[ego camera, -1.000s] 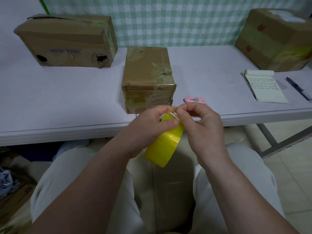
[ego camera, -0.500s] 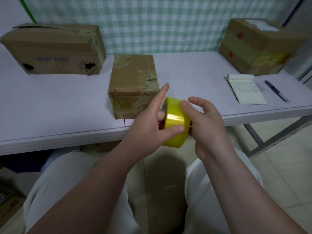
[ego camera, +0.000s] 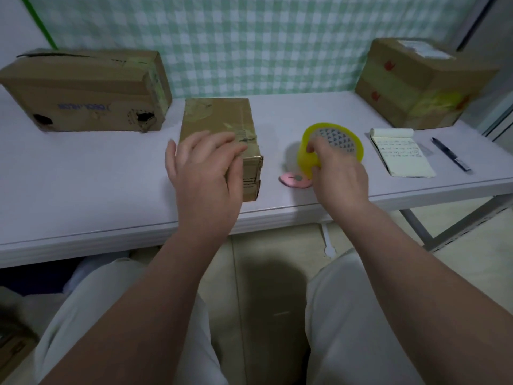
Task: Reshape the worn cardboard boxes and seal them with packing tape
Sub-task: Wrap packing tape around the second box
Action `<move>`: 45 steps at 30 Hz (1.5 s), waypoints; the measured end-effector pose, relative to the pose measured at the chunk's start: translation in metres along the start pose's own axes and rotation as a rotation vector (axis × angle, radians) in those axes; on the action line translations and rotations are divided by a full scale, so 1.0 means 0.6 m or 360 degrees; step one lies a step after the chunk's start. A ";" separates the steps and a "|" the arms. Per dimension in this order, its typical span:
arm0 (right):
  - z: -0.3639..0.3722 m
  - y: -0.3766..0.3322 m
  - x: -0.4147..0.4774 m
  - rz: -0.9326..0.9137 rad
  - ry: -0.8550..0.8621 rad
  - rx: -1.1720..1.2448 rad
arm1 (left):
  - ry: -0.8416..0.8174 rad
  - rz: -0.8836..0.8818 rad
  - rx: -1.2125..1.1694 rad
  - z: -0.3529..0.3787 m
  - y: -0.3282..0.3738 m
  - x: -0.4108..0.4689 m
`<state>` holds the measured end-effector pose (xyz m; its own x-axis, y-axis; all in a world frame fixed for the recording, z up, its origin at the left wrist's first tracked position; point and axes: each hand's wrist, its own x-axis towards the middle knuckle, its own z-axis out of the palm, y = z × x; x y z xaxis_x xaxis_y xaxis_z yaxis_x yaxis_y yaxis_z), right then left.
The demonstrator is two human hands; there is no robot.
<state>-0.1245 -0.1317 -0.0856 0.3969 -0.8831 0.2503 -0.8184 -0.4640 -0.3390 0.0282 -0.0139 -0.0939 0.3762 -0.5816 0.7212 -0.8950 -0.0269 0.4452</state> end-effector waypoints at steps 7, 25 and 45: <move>0.030 -0.003 0.025 -0.0461 0.0558 0.0242 | -0.0196 -0.0064 0.0028 -0.015 -0.032 0.039; 0.080 -0.043 0.057 -0.1011 0.0225 0.0417 | -0.0383 0.0014 -0.0263 -0.009 -0.080 0.065; 0.090 -0.091 0.054 -0.1056 0.0204 0.0458 | -0.0407 -0.0014 -0.0286 -0.006 -0.091 0.060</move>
<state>-0.0445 -0.1388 -0.1083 0.7047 -0.4032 0.5838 -0.2743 -0.9137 -0.2998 0.0914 -0.0304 -0.0904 0.2908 -0.7682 0.5703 -0.8268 0.0983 0.5539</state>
